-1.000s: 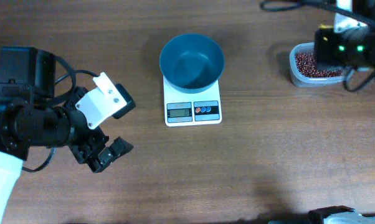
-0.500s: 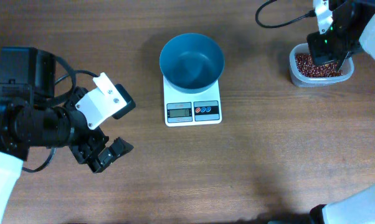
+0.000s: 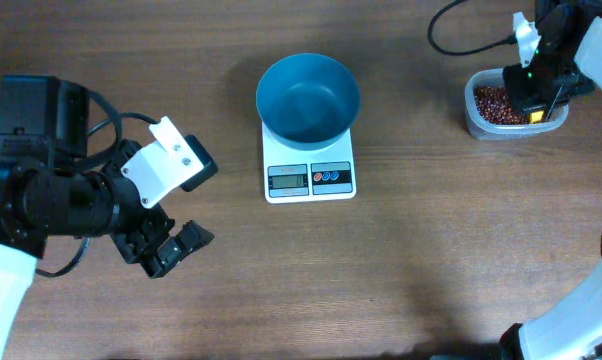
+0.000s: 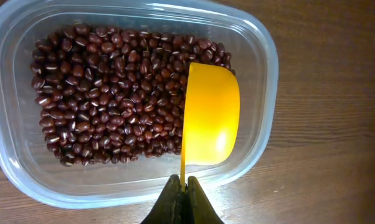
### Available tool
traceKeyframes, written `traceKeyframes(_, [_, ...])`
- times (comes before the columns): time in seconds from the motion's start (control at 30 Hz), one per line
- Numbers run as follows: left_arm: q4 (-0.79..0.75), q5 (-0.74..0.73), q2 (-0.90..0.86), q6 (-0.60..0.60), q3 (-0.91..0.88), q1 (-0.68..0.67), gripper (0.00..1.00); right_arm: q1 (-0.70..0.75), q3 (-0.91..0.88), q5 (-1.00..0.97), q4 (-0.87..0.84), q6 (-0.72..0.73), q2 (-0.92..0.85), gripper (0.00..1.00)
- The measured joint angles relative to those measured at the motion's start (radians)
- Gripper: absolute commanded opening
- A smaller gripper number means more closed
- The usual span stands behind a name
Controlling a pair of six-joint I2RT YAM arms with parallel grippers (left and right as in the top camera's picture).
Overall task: Scoop item into bowl and weigh 50g on scale
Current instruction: 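Lower the scoop into the red beans with the right gripper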
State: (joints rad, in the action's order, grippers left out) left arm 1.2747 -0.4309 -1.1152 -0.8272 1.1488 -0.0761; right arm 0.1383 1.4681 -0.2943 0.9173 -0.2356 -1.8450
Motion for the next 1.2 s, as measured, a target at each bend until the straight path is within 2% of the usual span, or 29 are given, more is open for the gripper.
traceKeyframes(0.47, [0.0, 0.0, 0.0, 0.0, 0.0, 0.0, 0.99, 0.043, 0.002, 0.129, -0.044, 0.076, -0.045, 0.04])
traceKeyframes(0.57, [0.0, 0.0, 0.0, 0.0, 0.0, 0.0, 0.99, 0.05, 0.002, 0.224, -0.039, 0.121, -0.049, 0.04])
traceKeyframes(0.77, [0.0, 0.0, 0.0, 0.0, 0.0, 0.0, 0.99, 0.162, 0.002, 0.468, -0.027, 0.209, -0.053, 0.04])
traceKeyframes(1.2, [0.0, 0.0, 0.0, 0.0, 0.0, 0.0, 0.99, 0.174, 0.002, 0.502, -0.027, 0.344, -0.055, 0.04])
